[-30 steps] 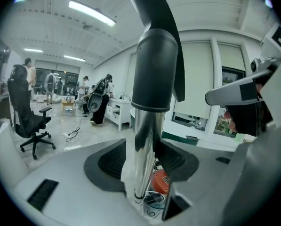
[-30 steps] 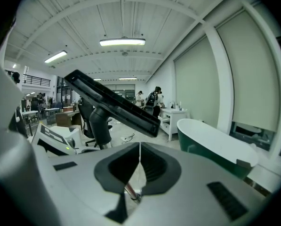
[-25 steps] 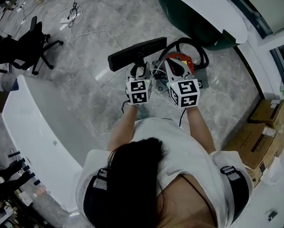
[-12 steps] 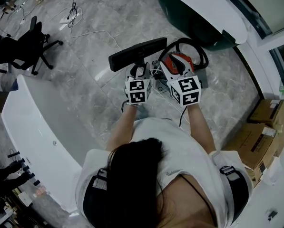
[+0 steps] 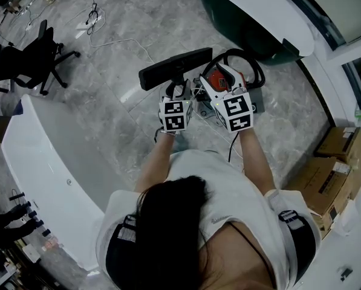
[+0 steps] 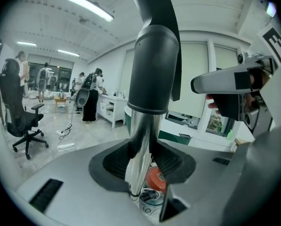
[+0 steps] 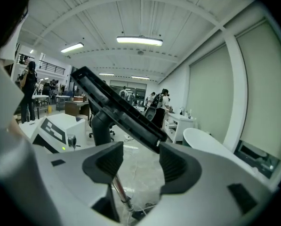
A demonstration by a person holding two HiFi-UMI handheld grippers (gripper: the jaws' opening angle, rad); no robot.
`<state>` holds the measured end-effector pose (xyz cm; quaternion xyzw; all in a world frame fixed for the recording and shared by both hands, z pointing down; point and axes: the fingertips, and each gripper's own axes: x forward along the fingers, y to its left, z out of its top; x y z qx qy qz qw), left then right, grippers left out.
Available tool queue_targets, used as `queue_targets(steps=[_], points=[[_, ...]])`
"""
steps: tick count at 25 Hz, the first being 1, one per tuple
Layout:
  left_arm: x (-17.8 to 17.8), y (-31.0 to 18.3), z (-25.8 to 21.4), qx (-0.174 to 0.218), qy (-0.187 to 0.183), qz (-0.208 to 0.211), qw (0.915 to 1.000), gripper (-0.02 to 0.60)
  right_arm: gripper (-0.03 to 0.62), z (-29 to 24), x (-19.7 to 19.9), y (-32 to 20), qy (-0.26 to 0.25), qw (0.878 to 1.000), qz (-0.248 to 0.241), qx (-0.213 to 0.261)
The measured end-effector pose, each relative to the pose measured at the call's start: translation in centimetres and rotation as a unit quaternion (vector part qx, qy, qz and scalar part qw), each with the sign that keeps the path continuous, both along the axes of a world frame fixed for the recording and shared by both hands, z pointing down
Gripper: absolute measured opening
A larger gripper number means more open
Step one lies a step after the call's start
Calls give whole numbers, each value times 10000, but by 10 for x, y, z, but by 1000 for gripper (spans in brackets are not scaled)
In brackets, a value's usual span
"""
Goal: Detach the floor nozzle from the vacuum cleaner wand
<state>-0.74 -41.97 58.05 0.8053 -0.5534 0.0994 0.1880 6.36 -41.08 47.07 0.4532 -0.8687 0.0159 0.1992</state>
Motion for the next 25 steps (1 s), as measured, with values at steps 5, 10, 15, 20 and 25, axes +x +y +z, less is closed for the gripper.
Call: queue_targets(steps=[5, 10, 15, 20, 25], points=[[-2, 0, -1, -28, 7, 25, 10000, 153, 249, 0, -5, -6, 624, 9975, -269, 193], [-1, -1, 0, -44, 13, 88, 10000, 153, 270, -5, -8, -14, 1339, 9877, -481, 650], [-1, -1, -1, 9, -39, 135, 9999, 153, 273, -10, -18, -20, 1747, 9779, -752, 868], [-2, -3, -1, 37, -31, 110, 9999, 153, 279, -8, -23, -25, 2164, 9658, -1016, 1007], [-1, -3, 0, 43, -30, 133, 9999, 153, 284, -12, -28, -32, 2228, 9612, -1214, 1080]])
